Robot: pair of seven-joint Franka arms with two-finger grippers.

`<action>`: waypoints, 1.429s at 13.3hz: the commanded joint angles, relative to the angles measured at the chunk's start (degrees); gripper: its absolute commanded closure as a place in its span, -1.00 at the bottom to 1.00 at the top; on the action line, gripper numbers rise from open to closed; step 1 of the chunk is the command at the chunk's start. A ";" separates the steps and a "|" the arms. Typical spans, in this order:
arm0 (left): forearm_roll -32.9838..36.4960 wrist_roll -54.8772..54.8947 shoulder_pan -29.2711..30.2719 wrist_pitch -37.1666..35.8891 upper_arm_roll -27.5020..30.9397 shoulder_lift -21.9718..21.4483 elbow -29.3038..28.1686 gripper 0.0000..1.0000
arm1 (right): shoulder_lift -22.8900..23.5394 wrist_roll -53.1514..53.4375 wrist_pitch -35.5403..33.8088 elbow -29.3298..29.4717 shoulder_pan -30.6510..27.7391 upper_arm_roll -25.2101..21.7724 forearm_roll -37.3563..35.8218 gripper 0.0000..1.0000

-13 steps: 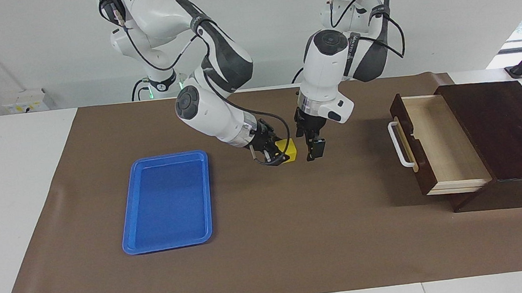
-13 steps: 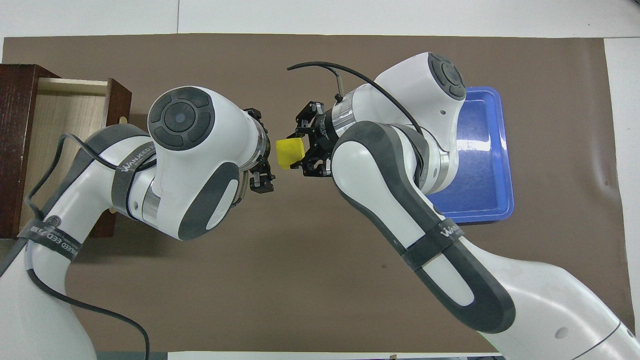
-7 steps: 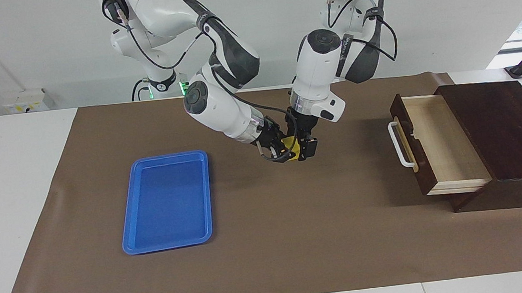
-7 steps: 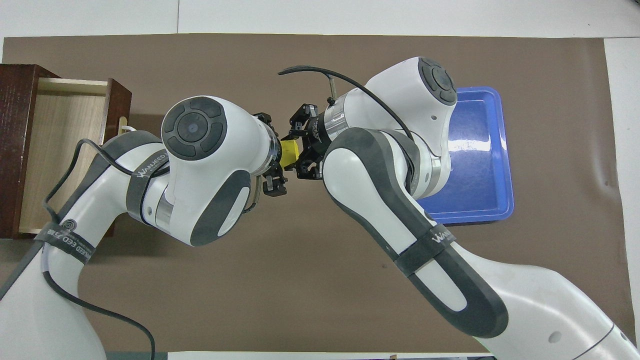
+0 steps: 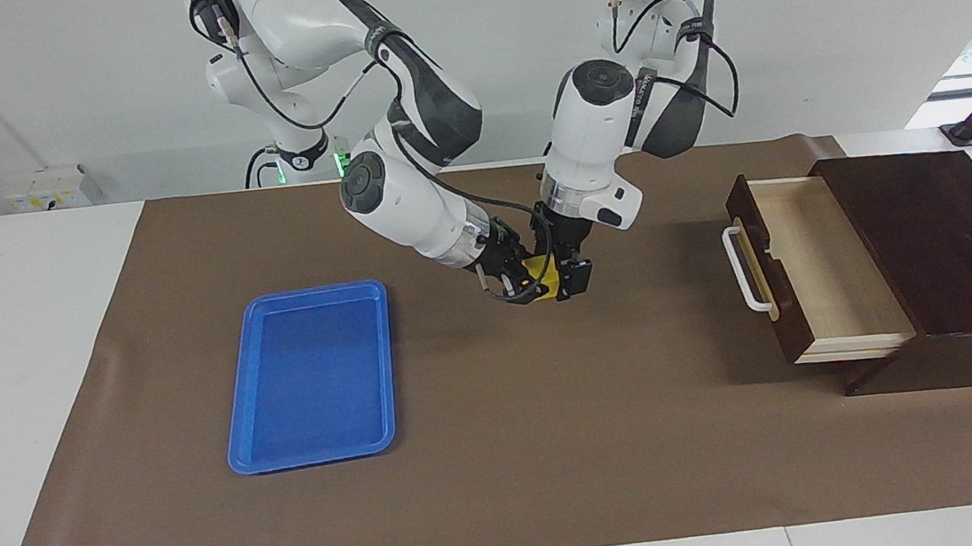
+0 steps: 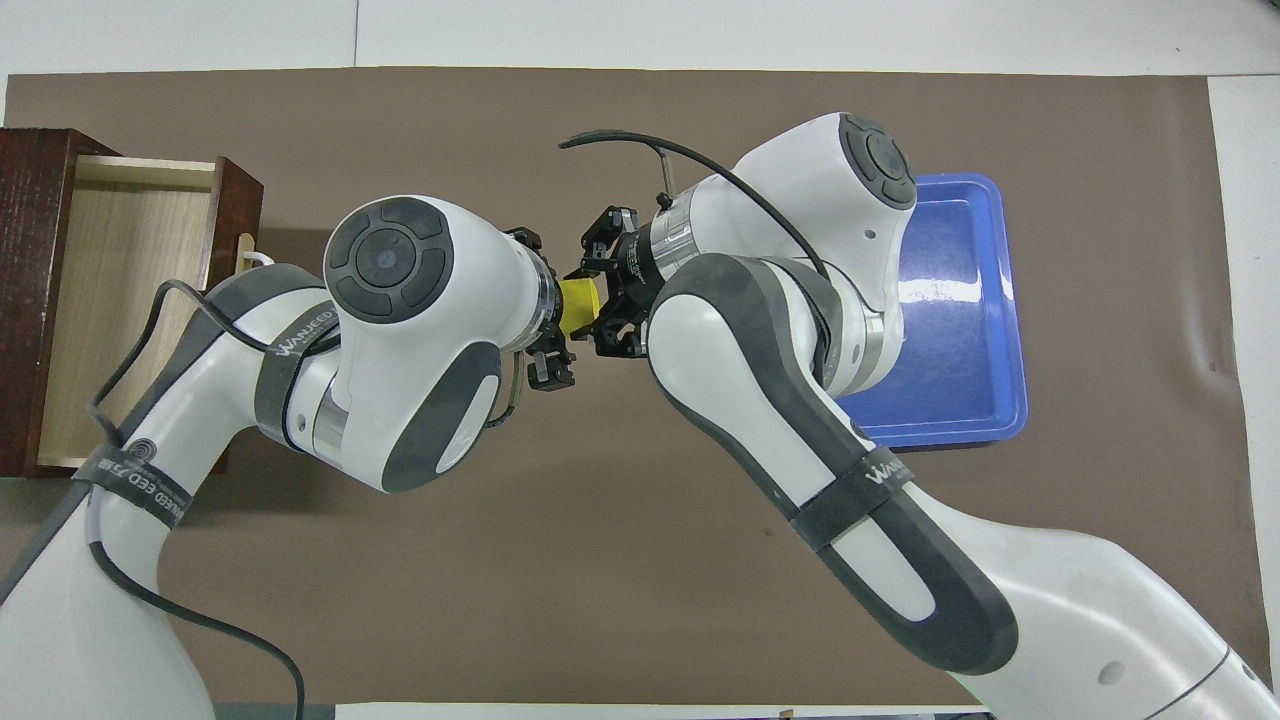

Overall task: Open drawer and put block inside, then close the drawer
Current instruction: 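Grasp the yellow block with the left gripper from the right gripper, then place the block in the drawer with the left gripper while the right gripper withdraws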

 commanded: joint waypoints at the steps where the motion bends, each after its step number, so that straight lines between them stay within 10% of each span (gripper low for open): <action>1: -0.99 -0.78 -0.86 2.00 0.75 -0.72 -1.44 -0.13 | -0.18 1.24 -0.36 0.35 -0.52 0.38 -1.13 1.00; 4: -0.90 0.10 -1.21 2.26 0.75 -0.72 -1.53 1.00 | -0.18 1.15 -0.36 0.35 -0.60 0.38 -1.13 1.00; 9: -0.90 0.80 -1.21 2.44 0.75 -0.63 -1.44 1.00 | -0.18 1.59 -0.36 0.35 -0.69 0.47 -0.60 1.00; 10: -0.90 1.15 -1.21 2.27 0.75 -0.63 -1.27 1.00 | -0.18 2.55 -0.45 0.35 -0.78 0.38 -0.51 -0.64; 11: -0.90 1.33 -1.13 2.26 0.75 -0.63 -1.35 1.00 | -0.18 4.39 -0.37 0.52 -1.22 0.38 -0.43 -1.00; 19: 1.90 10.00 2.81 -11.25 2.06 -2.81 2.16 1.00 | -0.27 5.20 -1.33 1.66 -1.83 0.11 -1.04 -1.00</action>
